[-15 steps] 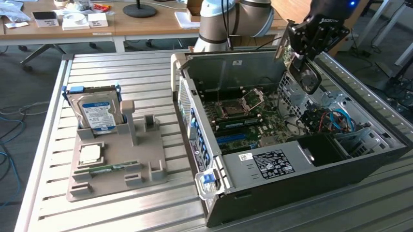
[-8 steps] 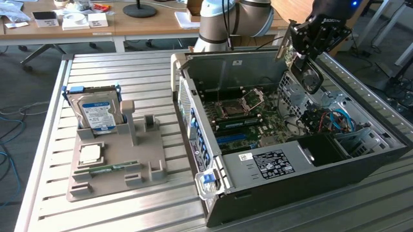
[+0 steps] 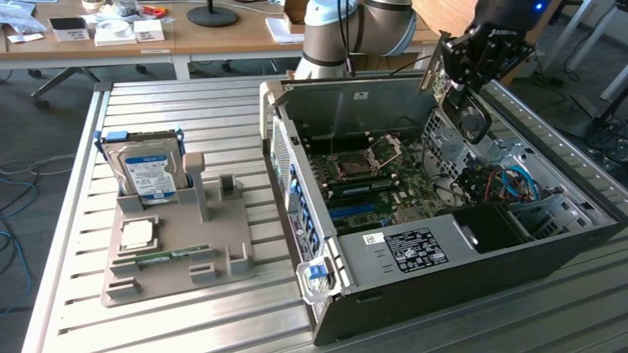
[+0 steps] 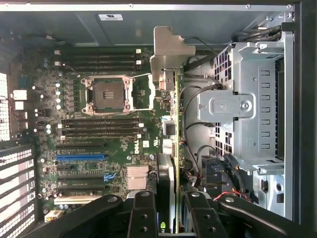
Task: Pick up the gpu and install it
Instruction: 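Pick up the gpu and move the gpu toward the slot, then insert the gpu into the slot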
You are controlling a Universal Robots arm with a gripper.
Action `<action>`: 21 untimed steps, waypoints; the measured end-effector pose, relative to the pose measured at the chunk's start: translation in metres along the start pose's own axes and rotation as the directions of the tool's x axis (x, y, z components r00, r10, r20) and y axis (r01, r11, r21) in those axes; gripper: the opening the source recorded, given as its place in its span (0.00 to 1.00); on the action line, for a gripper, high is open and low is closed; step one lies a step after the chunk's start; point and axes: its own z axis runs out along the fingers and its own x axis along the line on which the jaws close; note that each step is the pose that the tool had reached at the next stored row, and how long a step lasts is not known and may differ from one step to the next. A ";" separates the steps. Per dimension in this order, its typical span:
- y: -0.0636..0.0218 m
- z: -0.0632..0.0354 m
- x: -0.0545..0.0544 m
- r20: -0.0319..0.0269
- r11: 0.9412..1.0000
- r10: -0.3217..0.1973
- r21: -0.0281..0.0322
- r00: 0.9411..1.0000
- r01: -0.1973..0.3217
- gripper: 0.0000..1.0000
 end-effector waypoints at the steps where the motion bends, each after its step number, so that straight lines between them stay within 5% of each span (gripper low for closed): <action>1: 0.0000 0.0000 0.000 0.000 1.000 0.000 0.000 1.000 0.000 0.27; 16: 0.0000 0.0001 0.000 0.000 1.000 -0.003 0.000 1.000 0.003 0.27; 21: 0.0000 0.0004 0.000 -0.003 0.998 -0.057 -0.002 0.998 0.057 0.27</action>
